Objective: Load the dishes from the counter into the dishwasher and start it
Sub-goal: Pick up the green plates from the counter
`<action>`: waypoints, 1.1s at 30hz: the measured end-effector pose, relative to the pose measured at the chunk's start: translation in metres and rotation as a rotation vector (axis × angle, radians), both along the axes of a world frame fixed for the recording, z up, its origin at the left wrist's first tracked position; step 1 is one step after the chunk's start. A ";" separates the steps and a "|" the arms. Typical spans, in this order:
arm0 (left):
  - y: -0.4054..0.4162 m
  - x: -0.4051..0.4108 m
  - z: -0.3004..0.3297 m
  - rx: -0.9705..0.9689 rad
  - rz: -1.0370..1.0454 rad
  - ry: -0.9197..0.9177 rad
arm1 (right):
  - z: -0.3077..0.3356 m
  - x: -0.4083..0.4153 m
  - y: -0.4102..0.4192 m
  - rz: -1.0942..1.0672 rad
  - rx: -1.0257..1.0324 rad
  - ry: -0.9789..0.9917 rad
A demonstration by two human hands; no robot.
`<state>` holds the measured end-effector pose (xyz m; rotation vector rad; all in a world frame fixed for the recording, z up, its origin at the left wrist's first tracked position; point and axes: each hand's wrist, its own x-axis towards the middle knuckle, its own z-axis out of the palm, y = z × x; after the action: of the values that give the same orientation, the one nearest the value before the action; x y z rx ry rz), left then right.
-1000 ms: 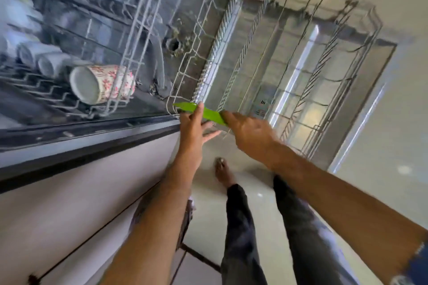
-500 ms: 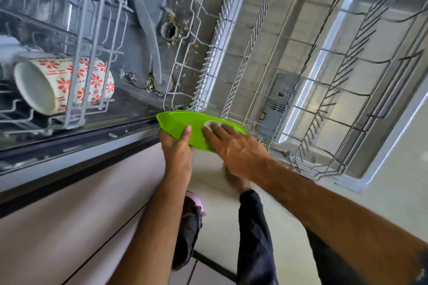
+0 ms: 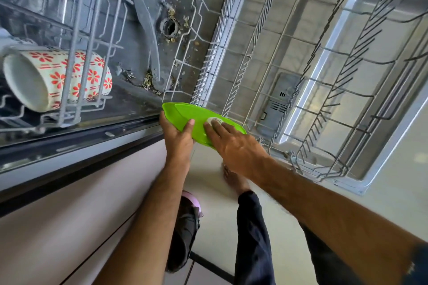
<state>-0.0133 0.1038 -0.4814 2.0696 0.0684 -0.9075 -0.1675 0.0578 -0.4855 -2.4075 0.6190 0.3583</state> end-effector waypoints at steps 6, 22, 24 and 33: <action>0.000 0.011 0.000 0.249 -0.237 0.017 | -0.014 0.002 -0.005 0.060 -0.013 -0.059; 0.009 -0.005 -0.008 0.325 -0.438 0.091 | -0.037 -0.005 -0.012 0.055 -0.023 -0.038; 0.010 -0.001 -0.006 0.350 -0.494 0.075 | -0.037 -0.005 -0.014 0.057 0.003 -0.056; 0.025 -0.019 0.039 0.635 -0.955 -0.224 | 0.000 -0.019 -0.036 0.051 0.097 0.021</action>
<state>-0.0327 0.1285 -0.4428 2.8272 -0.9323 -1.2991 -0.1864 0.0219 -0.4858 -2.3323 0.5382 0.4257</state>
